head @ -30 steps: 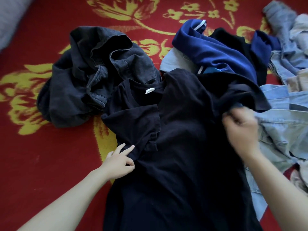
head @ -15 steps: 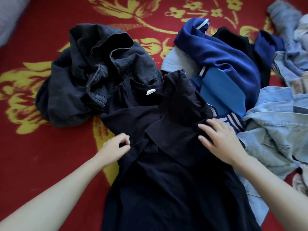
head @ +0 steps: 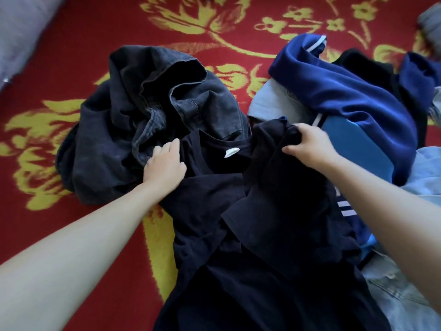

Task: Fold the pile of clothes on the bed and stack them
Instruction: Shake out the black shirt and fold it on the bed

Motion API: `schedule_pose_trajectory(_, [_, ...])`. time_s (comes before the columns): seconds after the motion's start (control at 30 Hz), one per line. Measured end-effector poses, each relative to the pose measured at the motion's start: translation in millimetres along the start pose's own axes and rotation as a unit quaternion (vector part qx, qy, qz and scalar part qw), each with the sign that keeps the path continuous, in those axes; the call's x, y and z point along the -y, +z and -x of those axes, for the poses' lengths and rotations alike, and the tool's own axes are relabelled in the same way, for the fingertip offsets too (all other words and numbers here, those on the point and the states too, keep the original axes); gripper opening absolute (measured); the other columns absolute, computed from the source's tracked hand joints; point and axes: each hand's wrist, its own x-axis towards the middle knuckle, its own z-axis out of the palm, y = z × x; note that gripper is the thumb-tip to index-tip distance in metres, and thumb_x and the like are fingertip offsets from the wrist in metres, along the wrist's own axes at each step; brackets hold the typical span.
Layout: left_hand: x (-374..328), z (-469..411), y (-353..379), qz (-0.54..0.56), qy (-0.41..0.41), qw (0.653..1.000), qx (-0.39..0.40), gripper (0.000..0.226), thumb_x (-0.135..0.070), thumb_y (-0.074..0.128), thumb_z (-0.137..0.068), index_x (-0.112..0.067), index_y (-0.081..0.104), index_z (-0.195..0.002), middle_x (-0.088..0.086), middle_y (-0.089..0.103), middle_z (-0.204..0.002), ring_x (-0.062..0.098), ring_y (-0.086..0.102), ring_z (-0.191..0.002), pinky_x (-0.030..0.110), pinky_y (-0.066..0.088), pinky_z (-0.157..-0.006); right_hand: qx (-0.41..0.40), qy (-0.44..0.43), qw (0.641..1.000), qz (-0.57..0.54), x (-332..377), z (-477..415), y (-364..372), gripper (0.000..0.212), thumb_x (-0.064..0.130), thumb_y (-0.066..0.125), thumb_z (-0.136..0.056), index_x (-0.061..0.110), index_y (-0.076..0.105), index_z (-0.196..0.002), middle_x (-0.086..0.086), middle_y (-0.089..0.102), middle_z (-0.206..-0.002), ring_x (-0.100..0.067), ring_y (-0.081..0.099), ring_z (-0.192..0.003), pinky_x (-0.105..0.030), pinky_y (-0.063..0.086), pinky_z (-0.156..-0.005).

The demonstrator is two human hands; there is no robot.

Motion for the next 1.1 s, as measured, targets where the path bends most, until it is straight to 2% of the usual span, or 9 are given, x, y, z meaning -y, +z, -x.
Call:
schedule_pose_trajectory(0.1, [-7,-23,-2,0.053,-0.037,0.998,0.029,0.066,-0.02,0.051,-0.091,-0.007,0.017,-0.146,0.014,0.03,-0.147,0.033,0.024,-0.133,0.043,0.028,-0.104,-0.129,0.087,0.986,-0.062,-13,-13,-17,0.021,0.02,0.065,-0.082,0.007,0.063,-0.099,-0.019,0.064,-0.107,-0.033,0.058,-0.104,-0.035,0.042,-0.081])
schedule_pose_trajectory(0.23, [-12,-38,-2,0.071,-0.088,0.991,0.073,0.052,-0.029,0.056,-0.088,-0.017,0.04,-0.135,0.01,0.049,-0.133,0.03,0.03,-0.13,0.038,0.027,-0.103,-0.113,0.128,0.985,-0.028,-25,-15,-26,0.026,0.027,0.06,-0.086,0.009,0.055,-0.105,-0.015,0.061,-0.113,-0.032,0.054,-0.109,-0.037,0.04,-0.085])
schedule_pose_trajectory(0.37, [-8,-41,0,0.208,-0.112,0.971,0.038,0.006,-0.021,0.067,-0.081,-0.021,0.062,-0.085,0.004,0.062,-0.092,0.029,0.058,-0.102,0.032,0.039,-0.094,-0.091,0.095,0.984,-0.12,-27,-15,-32,0.015,0.018,0.065,-0.082,0.018,0.051,-0.081,-0.006,0.058,-0.088,-0.019,0.056,-0.084,-0.031,0.042,-0.073])
schedule_pose_trajectory(0.47, [-2,-30,-17,0.371,-0.07,0.926,0.025,0.026,-0.002,0.067,-0.079,-0.019,0.052,-0.065,0.001,0.051,-0.067,0.015,0.051,-0.063,0.021,0.042,-0.06,-0.059,0.056,0.954,-0.288,-27,-4,-45,0.032,0.0,0.066,-0.079,0.022,0.046,-0.068,0.005,0.055,-0.068,0.005,0.051,-0.054,-0.01,0.042,-0.055])
schedule_pose_trajectory(0.67, [21,51,-66,0.475,0.087,0.875,0.024,0.034,0.007,0.067,-0.075,-0.019,0.046,-0.065,-0.008,0.054,-0.059,0.002,0.048,-0.056,0.016,0.04,-0.057,0.017,0.001,0.931,-0.365,-53,47,-84,0.041,-0.017,0.059,-0.076,0.022,0.051,-0.067,0.018,0.057,-0.05,0.007,0.052,-0.052,-0.007,0.043,-0.058])
schedule_pose_trajectory(0.77, [25,115,-66,0.407,0.246,0.878,0.055,0.033,-0.007,0.072,-0.06,-0.028,0.045,-0.061,-0.011,0.058,-0.075,-0.002,0.051,-0.066,0.009,0.04,-0.063,0.051,0.002,0.949,-0.312,-85,85,-96,0.06,-0.026,0.056,-0.071,0.032,0.059,-0.054,0.02,0.058,-0.051,0.008,0.053,-0.053,-0.004,0.044,-0.06])
schedule_pose_trajectory(0.9, [21,177,3,0.078,0.422,0.894,0.125,0.044,-0.011,0.065,-0.056,-0.032,0.031,-0.075,-0.015,0.041,-0.093,0.009,0.049,-0.07,0.022,0.039,-0.054,0.13,-0.04,0.981,-0.135,-149,127,-79,0.085,-0.04,0.045,-0.064,0.044,0.059,-0.063,0.026,0.068,-0.075,0.009,0.063,-0.076,-0.01,0.049,-0.072])
schedule_pose_trajectory(1.0, [8,191,39,-0.073,0.342,0.907,0.234,0.034,-0.036,0.059,-0.082,-0.03,0.046,-0.113,-0.009,0.036,-0.122,0.017,0.052,-0.097,0.025,0.034,-0.072,0.119,-0.122,0.975,0.144,-161,145,-60,0.074,-0.024,0.057,-0.053,0.044,0.056,-0.083,0.013,0.066,-0.092,-0.017,0.057,-0.094,-0.04,0.049,-0.08])
schedule_pose_trajectory(1.1, [5,175,49,-0.039,0.304,0.944,0.117,0.044,-0.046,0.043,-0.081,-0.02,0.06,-0.112,0.002,0.055,-0.108,0.029,0.062,-0.089,0.033,0.05,-0.072,0.015,-0.212,0.947,0.24,-135,154,-48,0.025,-0.002,0.064,-0.053,0.016,0.064,-0.07,-0.013,0.069,-0.088,-0.04,0.064,-0.082,-0.047,0.053,-0.059])
